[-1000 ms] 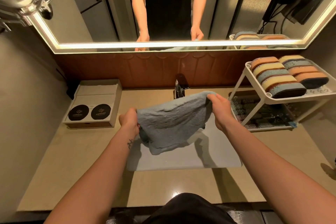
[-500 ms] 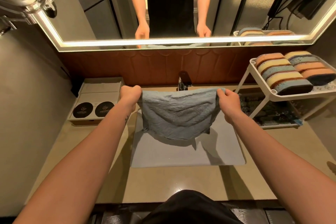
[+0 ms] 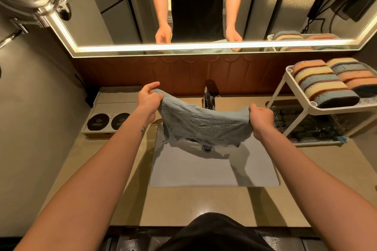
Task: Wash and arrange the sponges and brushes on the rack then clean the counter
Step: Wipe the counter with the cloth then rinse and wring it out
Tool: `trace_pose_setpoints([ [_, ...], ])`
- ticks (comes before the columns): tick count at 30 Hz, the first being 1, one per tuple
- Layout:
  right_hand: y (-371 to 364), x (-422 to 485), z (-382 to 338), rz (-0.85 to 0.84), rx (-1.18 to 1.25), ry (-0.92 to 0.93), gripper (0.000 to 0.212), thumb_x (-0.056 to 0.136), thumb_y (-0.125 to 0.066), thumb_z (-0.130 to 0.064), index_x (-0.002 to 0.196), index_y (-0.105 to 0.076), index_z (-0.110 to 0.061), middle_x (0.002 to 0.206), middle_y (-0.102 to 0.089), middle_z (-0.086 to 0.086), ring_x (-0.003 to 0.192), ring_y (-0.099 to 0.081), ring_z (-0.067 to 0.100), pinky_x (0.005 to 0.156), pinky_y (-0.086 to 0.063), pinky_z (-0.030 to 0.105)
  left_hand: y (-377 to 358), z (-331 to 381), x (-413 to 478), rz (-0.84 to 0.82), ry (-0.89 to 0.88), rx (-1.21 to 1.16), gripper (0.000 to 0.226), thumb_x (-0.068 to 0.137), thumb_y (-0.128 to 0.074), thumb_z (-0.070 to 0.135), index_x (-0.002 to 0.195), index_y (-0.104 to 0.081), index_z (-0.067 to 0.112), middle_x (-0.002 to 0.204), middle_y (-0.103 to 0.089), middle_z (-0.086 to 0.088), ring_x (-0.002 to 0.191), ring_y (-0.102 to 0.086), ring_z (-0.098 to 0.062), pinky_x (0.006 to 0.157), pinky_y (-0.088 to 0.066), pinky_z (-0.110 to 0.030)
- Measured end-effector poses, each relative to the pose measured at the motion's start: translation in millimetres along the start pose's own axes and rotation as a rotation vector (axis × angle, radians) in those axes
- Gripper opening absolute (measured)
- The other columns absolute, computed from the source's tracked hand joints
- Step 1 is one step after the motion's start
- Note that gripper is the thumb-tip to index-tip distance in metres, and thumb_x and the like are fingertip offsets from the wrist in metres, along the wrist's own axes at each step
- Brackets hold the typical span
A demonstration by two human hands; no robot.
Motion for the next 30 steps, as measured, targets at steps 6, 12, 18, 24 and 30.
trace_pose_setpoints([
  [6,3,0,2,0.010,0.037,0.041,0.035,0.092,-0.048,-0.022,0.061,-0.032,-0.018,0.065,-0.029,0.005,0.065,-0.029,0.018,0.063,-0.026,0.034,12,-3,2,0.079,0.003,-0.044,0.041,0.091,-0.061,0.001,0.127,-0.060,0.021,0.111,-0.062,-0.001,0.096,-0.060,-0.011,0.068,-0.048,-0.019],
  [12,7,2,2,0.059,0.086,0.081,0.036,0.089,-0.047,-0.026,0.059,-0.030,-0.019,0.063,-0.028,0.003,0.062,-0.028,0.017,0.059,-0.027,0.034,18,-5,-2,0.111,-0.029,0.037,0.041,0.089,-0.063,0.003,0.124,-0.061,0.023,0.099,-0.061,0.000,0.088,-0.060,-0.010,0.065,-0.045,-0.020],
  [18,5,9,7,0.009,0.089,0.092,0.022,0.086,-0.057,-0.024,0.066,-0.052,-0.017,0.067,-0.047,-0.002,0.069,-0.043,0.015,0.071,-0.040,0.033,5,-10,-4,-0.028,-0.027,0.334,0.039,0.083,-0.072,0.005,0.115,-0.062,0.026,0.110,-0.059,-0.002,0.088,-0.058,-0.012,0.063,-0.046,-0.022],
  [24,-4,9,3,-0.125,0.103,0.147,0.035,0.079,-0.072,-0.011,0.112,-0.062,-0.013,0.087,-0.069,-0.005,0.078,-0.063,0.009,0.072,-0.050,0.025,1,-9,-10,-0.030,-0.093,0.743,0.047,0.083,-0.075,0.015,0.128,-0.062,0.022,0.126,-0.058,-0.005,0.117,-0.055,-0.030,0.103,-0.048,-0.046],
  [30,1,7,0,-0.097,-0.085,0.265,0.041,0.082,-0.076,-0.017,0.116,-0.053,-0.015,0.106,-0.066,0.002,0.096,-0.065,0.018,0.082,-0.054,0.033,1,12,-24,0.031,-0.288,0.848,0.015,0.091,-0.072,0.024,0.095,-0.076,0.010,0.101,-0.068,-0.006,0.100,-0.062,-0.026,0.091,-0.050,-0.042],
])
Point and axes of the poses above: each hand's wrist, its own x-axis towards the middle knuckle, its own y-axis out of the back of the hand, z = x × y, the point moved 9 cm from there along x, towards the middle knuckle
